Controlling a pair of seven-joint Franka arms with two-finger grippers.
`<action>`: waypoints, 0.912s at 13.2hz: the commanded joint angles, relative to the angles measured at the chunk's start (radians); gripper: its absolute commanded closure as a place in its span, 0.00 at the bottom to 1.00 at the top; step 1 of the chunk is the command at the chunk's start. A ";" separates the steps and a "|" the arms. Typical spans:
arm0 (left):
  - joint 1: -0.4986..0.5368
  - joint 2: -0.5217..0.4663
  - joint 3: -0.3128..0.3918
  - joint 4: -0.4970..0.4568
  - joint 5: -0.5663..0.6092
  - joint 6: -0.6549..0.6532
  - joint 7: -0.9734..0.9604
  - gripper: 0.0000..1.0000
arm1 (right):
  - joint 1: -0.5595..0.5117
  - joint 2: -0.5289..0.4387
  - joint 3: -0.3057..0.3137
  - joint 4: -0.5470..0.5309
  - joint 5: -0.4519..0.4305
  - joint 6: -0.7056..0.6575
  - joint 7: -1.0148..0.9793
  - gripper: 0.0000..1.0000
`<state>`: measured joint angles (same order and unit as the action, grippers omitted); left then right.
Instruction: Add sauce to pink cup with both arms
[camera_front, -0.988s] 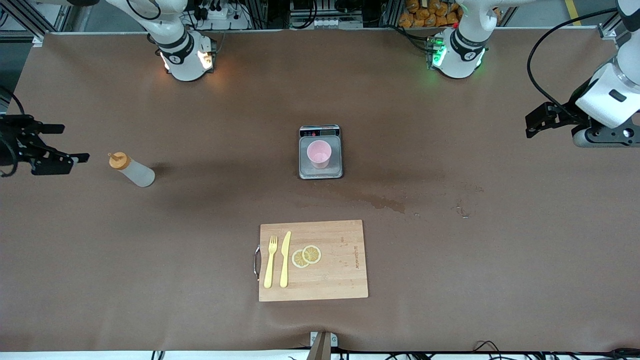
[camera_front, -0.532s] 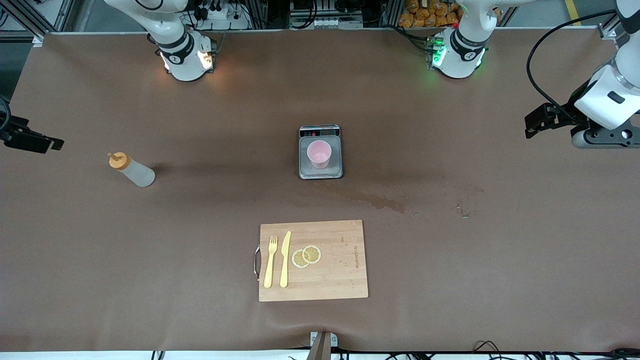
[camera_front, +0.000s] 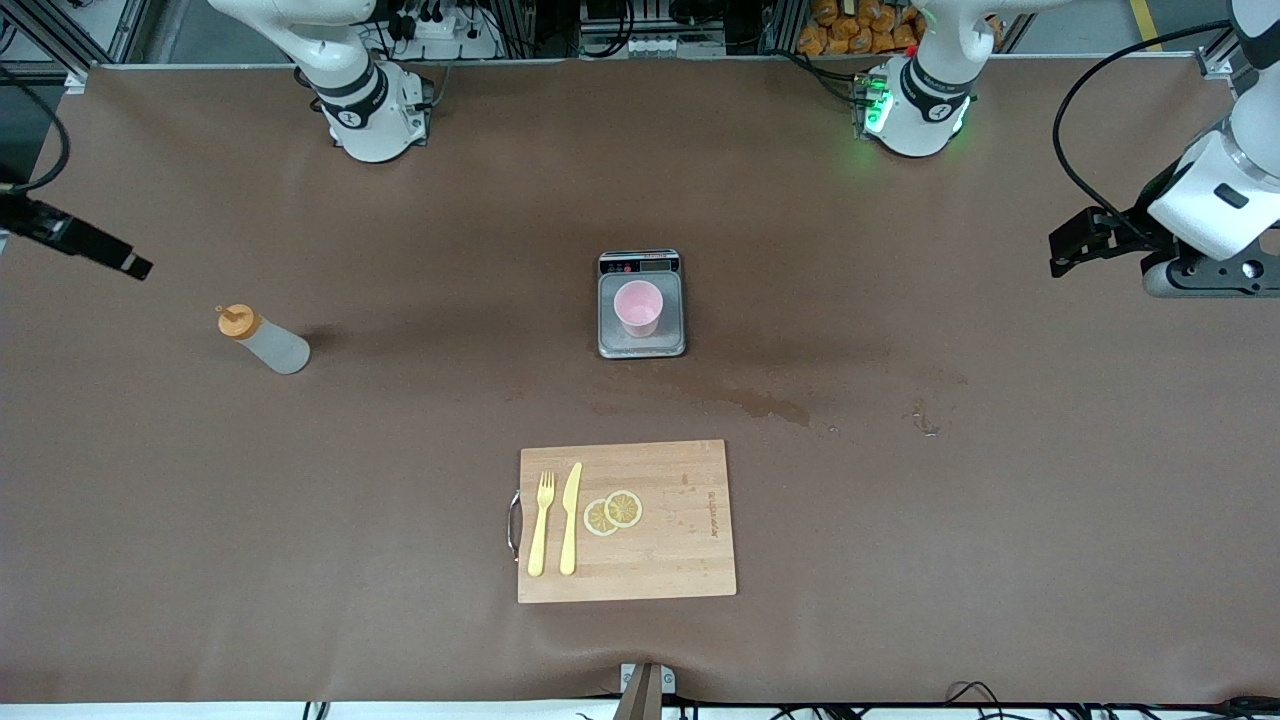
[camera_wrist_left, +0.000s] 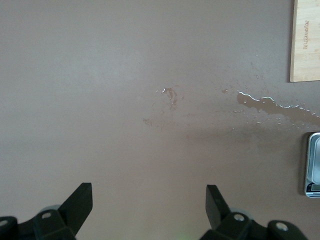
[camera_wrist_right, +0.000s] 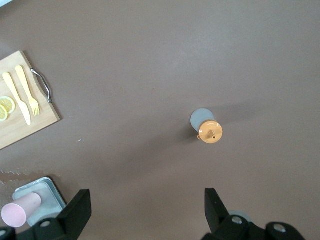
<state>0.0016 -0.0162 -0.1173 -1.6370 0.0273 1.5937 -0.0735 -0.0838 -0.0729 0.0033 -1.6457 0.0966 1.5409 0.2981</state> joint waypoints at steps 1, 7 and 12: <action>0.008 -0.007 -0.004 -0.006 -0.015 0.009 -0.002 0.00 | 0.025 -0.050 -0.005 0.030 -0.034 0.010 -0.033 0.00; 0.009 -0.007 -0.002 -0.001 -0.017 0.009 0.000 0.00 | 0.081 0.092 -0.003 0.173 -0.140 -0.021 -0.024 0.00; 0.009 -0.005 -0.001 0.000 -0.015 0.009 0.005 0.00 | 0.075 0.140 -0.005 0.241 -0.141 -0.035 -0.025 0.00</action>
<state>0.0032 -0.0162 -0.1161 -1.6369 0.0273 1.5968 -0.0735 -0.0127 0.0456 0.0042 -1.4555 -0.0264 1.5354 0.2763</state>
